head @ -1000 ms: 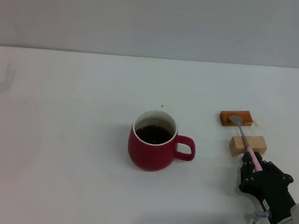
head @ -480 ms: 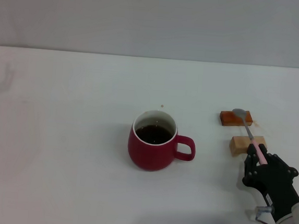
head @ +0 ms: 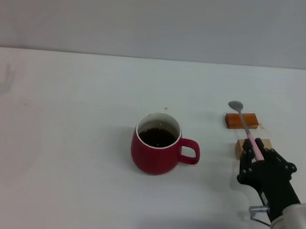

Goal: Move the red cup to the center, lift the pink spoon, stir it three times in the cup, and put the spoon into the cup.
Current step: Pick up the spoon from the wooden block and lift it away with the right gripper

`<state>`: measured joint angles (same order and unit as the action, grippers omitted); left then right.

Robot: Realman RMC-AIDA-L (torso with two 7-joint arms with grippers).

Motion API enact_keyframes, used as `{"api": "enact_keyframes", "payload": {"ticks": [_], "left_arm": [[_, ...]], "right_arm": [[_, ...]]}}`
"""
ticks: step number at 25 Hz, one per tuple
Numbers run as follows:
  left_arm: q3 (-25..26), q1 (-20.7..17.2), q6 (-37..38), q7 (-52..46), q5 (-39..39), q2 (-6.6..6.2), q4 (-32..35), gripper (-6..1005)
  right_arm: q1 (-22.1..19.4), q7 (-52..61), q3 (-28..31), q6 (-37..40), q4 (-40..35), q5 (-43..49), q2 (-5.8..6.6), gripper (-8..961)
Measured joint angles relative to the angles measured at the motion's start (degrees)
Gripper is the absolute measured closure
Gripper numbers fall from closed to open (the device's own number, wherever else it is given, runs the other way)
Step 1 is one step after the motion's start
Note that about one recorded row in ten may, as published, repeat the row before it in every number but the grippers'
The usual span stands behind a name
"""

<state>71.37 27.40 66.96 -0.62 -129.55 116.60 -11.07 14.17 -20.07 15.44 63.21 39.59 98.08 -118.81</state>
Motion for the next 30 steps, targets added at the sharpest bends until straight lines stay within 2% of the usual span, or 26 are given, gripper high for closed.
{"api": "enact_keyframes", "payload": {"ticks": [4,5,8,15,19,25,27,29,30], "left_arm": [[-0.01,0.11,-0.32,0.0,-0.02,0.0,0.0,182],[-0.01,0.16,-0.51,0.01,0.01,0.0,0.0,182],[-0.01,0.27,-1.09,0.01,0.0,-0.02,-0.01,182],[-0.01,0.29,-1.23,-0.03,-0.01,-0.07,-0.01,182],[-0.01,0.14,-1.21,-0.27,-0.01,-0.06,-0.01,182],[-0.01,-0.03,-1.19,-0.47,-0.01,-0.06,0.0,182],[-0.01,-0.04,-1.22,-0.48,0.0,-0.04,0.0,182],[-0.01,-0.04,-1.23,-0.48,0.0,0.05,0.0,183],[-0.01,-0.03,-1.24,-0.48,0.0,0.09,0.0,183]], "right_arm": [[-2.39,-9.77,3.02,0.01,6.88,0.01,0.47,796],[-4.15,-12.43,4.58,0.84,9.63,0.46,0.88,795],[-5.7,-12.89,5.52,3.32,11.19,1.32,1.32,795],[-8.35,-12.35,5.54,17.14,10.84,2.13,1.32,797],[-9.32,-11.09,5.66,22.42,10.49,2.13,1.24,797],[-9.9,-2.66,5.04,32.82,8.12,2.74,1.85,796],[-9.88,1.84,5.01,35.03,6.89,4.26,2.72,796],[-9.9,4.65,5.0,35.6,6.92,6.25,4.18,796],[-10.02,6.13,4.76,34.98,8.43,8.36,6.2,796]]}}
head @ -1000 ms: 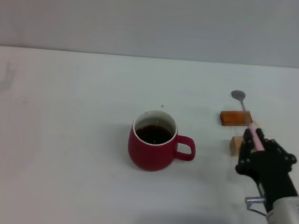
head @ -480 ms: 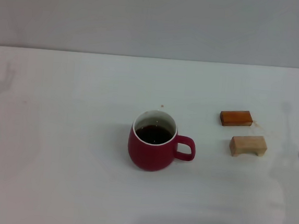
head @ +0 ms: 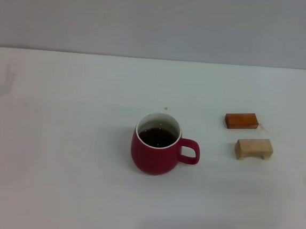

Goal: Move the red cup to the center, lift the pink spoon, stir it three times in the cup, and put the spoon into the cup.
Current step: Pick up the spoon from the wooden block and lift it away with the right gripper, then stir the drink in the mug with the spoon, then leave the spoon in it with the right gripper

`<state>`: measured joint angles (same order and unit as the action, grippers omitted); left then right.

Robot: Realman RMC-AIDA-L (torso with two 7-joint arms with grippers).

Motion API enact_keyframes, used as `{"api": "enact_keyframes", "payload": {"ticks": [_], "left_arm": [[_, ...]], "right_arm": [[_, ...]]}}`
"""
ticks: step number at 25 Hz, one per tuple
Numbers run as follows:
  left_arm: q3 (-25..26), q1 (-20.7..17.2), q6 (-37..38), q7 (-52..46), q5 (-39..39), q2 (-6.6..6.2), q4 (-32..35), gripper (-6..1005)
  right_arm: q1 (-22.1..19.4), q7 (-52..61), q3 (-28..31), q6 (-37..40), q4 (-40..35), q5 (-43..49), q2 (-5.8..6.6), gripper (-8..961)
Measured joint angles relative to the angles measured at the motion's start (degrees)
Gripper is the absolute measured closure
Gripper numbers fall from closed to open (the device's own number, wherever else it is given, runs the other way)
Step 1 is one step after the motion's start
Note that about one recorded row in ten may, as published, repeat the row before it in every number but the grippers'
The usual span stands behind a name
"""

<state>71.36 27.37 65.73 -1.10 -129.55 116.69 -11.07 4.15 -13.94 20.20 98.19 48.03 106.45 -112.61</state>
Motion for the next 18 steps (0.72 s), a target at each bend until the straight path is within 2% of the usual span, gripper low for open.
{"api": "enact_keyframes", "payload": {"ticks": [1,2,4,5,6,7,10,11,18], "left_arm": [[0.0,0.03,0.0,0.03,-0.01,0.08,0.0,183],[0.0,0.05,-0.01,0.04,0.0,0.09,0.0,183],[0.0,0.1,-0.05,0.08,0.01,0.17,0.0,183],[0.0,0.13,-0.07,0.1,-0.01,0.22,0.0,183],[0.0,0.17,-0.08,0.12,-0.01,0.28,0.0,183],[0.0,0.17,-0.08,0.12,-0.01,0.28,0.0,183],[0.0,0.26,-0.21,0.32,0.0,0.55,0.0,183],[0.0,0.26,-0.21,0.32,0.0,0.55,0.0,183],[0.0,0.35,-0.27,0.32,0.0,0.87,0.0,183]], "right_arm": [[-0.08,0.43,-0.27,-0.5,0.94,0.76,1.02,796],[-0.08,0.43,-0.27,-0.5,0.94,0.76,1.02,795],[-0.09,0.88,-1.45,-1.39,2.79,1.35,3.15,795],[0.13,0.9,-3.07,-2.13,4.45,1.4,5.33,795],[0.25,0.9,-3.67,-2.4,4.98,1.41,6.18,795],[0.25,0.9,-3.67,-2.4,4.98,1.41,6.18,795],[0.38,0.43,-4.96,-4.0,7.3,1.52,8.91,796],[0.38,0.43,-4.96,-4.0,7.3,1.52,8.91,796],[0.88,-7.76,-4.77,-12.51,13.28,2.16,11.73,795]]}}
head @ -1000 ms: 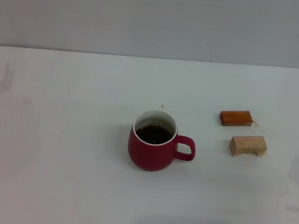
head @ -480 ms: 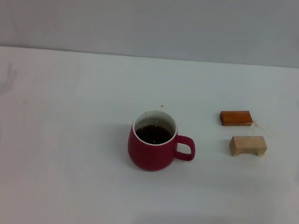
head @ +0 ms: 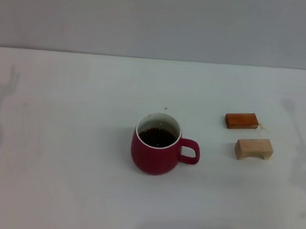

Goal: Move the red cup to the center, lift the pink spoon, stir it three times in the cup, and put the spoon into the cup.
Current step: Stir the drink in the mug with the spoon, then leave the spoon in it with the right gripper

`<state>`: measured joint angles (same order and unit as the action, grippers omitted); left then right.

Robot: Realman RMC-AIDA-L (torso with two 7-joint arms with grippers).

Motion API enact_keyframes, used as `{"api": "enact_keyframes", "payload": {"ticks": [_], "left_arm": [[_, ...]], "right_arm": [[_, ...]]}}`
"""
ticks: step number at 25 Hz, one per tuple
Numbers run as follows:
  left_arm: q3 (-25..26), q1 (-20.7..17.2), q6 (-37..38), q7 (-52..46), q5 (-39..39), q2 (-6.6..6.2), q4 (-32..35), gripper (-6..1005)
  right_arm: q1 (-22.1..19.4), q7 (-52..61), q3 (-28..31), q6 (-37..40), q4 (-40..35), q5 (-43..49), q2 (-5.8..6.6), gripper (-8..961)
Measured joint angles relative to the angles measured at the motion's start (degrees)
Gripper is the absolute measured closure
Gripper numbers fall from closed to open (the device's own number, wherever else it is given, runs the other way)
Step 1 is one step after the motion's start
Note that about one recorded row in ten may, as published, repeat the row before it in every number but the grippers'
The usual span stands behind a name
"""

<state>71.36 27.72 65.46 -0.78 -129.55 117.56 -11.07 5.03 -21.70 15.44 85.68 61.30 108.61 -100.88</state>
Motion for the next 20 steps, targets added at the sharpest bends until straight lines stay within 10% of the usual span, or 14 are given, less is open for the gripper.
{"api": "enact_keyframes", "payload": {"ticks": [10,20], "left_arm": [[-0.19,-0.03,0.01,-0.22,0.0,0.2,-0.27,183],[-0.03,-0.39,0.02,-0.39,0.0,0.22,-0.18,183]], "right_arm": [[0.11,-11.87,2.52,-12.67,11.92,-0.44,3.57,796],[-4.62,-23.63,12.56,-32.75,23.63,-0.53,3.3,795]]}}
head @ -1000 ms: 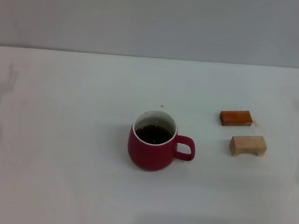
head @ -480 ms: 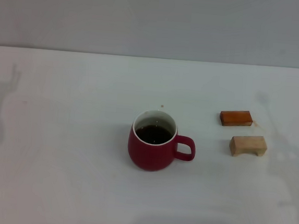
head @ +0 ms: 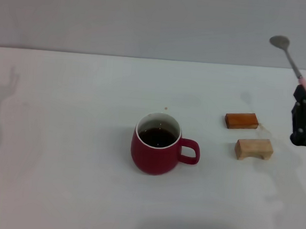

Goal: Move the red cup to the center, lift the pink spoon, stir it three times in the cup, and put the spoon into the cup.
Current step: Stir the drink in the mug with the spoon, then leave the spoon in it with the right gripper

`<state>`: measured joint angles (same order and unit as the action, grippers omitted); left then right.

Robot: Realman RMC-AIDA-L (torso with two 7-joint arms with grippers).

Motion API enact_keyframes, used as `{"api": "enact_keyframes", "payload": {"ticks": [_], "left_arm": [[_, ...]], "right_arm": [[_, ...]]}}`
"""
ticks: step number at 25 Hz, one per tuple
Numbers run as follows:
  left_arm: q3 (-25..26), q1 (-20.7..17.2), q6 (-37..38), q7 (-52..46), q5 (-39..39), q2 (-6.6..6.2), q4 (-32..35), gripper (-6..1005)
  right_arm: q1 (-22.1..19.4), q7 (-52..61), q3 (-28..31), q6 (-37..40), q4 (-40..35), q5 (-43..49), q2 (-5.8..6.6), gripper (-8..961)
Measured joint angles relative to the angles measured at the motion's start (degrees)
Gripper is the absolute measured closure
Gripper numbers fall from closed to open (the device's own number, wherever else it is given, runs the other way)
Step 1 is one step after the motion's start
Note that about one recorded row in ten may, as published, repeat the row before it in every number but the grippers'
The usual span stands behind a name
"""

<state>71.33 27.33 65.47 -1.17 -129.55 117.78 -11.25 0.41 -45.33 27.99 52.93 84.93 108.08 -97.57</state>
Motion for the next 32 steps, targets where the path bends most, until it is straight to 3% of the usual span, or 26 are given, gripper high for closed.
{"api": "enact_keyframes", "payload": {"ticks": [5,7,18,23,25,26,27,28,29,30,31,32], "left_arm": [[0.03,-0.1,0.0,-0.03,0.0,-0.01,0.13,183],[0.03,-0.21,0.0,-0.04,0.0,-0.01,0.15,183],[-0.2,-0.49,0.0,-0.15,0.0,0.06,0.06,182],[-0.01,-0.46,-0.27,-0.16,0.0,0.03,0.14,181],[0.02,-0.47,-0.37,-0.16,0.0,0.02,0.12,182],[0.03,-0.49,-0.48,-0.15,0.04,0.01,0.15,182],[0.03,-0.49,-0.48,-0.15,0.04,0.01,0.15,183],[0.03,-0.5,-0.58,-0.16,0.06,0.0,0.16,183],[0.03,-0.47,-0.72,-0.15,0.04,0.0,0.17,183],[0.03,-0.47,-0.72,-0.15,0.04,0.0,0.17,182],[0.03,-0.43,-0.78,-0.15,0.04,-0.01,0.18,182],[0.04,-0.37,-0.84,-0.16,0.03,-0.01,0.18,182]], "right_arm": [[-3.91,-5.72,6.74,-10.15,5.27,0.34,-2.01,797],[-6.14,-8.37,10.53,-15.74,7.86,0.75,-3.65,797],[-10.54,-9.64,19.96,-32.36,14.15,3.37,-7.63,795],[-11.83,-9.72,25.29,-41.59,16.65,4.24,-10.16,795],[-12.73,-9.75,27.33,-44.38,17.78,6.24,-11.71,796],[-13.75,-9.76,29.49,-47.78,18.94,8.27,-13.58,796],[-13.75,-9.76,29.49,-47.78,18.94,8.27,-13.58,796],[-14.26,-9.77,31.15,-50.23,19.73,9.33,-14.83,796],[-15.07,-9.77,34.07,-55.24,21.29,11.49,-17.25,796],[-15.4,-9.77,35.12,-57.06,22.05,12.57,-18.4,797],[-15.4,-9.77,35.12,-57.06,22.05,12.57,-18.4,797],[-15.76,-9.77,36.05,-58.93,22.77,13.87,-19.52,797]]}}
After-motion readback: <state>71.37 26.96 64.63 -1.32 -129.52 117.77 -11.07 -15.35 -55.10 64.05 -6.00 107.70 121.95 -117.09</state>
